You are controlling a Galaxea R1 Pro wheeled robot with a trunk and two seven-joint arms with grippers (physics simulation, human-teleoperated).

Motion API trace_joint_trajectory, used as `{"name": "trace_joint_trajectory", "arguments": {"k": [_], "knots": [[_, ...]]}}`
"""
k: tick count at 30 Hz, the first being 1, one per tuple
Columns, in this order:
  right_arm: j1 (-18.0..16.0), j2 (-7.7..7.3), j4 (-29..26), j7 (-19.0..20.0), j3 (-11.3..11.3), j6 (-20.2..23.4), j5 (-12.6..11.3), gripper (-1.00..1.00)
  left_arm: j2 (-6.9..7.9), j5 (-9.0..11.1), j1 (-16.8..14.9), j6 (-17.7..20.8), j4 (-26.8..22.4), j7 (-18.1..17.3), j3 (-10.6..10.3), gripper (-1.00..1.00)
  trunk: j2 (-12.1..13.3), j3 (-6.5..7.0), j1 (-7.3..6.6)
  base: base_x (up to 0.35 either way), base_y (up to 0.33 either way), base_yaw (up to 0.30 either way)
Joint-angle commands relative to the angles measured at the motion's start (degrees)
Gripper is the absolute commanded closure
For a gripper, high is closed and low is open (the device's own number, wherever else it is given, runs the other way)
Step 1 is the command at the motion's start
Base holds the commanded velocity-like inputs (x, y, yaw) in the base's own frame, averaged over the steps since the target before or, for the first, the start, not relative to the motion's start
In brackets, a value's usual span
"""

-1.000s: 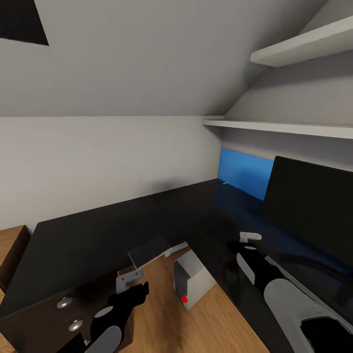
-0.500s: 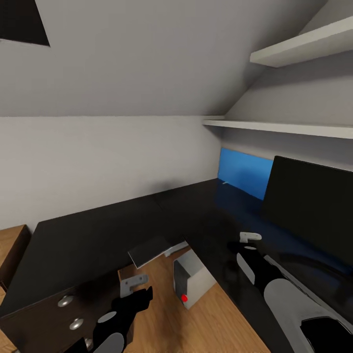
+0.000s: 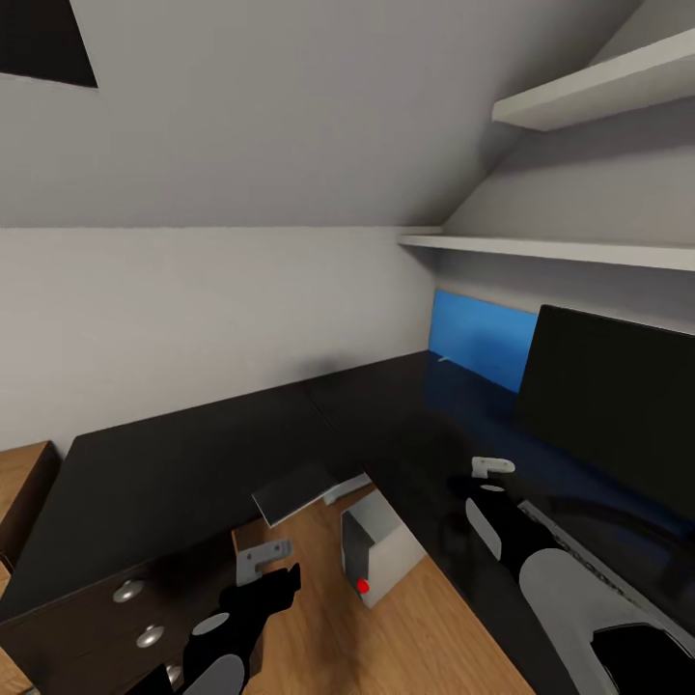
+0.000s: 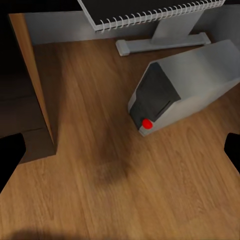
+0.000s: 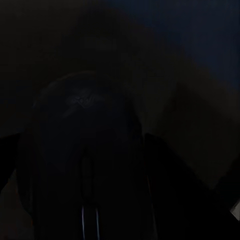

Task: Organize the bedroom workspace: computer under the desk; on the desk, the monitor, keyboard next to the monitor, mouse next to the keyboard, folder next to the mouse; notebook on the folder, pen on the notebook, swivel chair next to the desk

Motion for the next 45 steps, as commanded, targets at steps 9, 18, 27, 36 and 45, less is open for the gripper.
{"name": "trace_joint_trajectory", "arguments": {"k": [9,18,27,36,45], "knots": [[-0.03,-0.04,-0.12,-0.41,0.49,0.27,-0.71,1.0,0.03,0.12,-0.08,0.31,-0.09,0.34,0.0,-1.0,-3.26,-1.51,1.76,0.0,0.0,0.0],[-0.03,-0.04,-0.31,-0.35,0.57,1.68,-0.71,-1.0,0.03,0.12,-0.08,0.31,-0.08,0.34,0.0,-1.0,-3.26,-1.51,1.76,0.0,0.0,0.0],[-0.03,0.06,-0.38,-0.25,0.65,1.67,-0.65,-1.0,0.03,0.12,-0.08,0.31,-0.08,0.34,0.05,-1.0,-3.26,-1.51,1.76,0.0,0.0,0.0],[-0.03,0.29,-6.05,-0.24,0.82,6.66,-1.07,-1.0,0.03,0.16,-0.08,0.31,0.02,0.37,0.07,-1.0,-3.26,-1.51,1.76,0.0,0.0,0.0],[-0.03,4.11,-10.54,-0.39,0.61,17.17,-4.74,-1.0,0.03,0.12,-0.08,0.31,0.1,0.43,0.18,-1.0,-3.26,-1.54,1.76,0.0,0.0,0.011]]}}
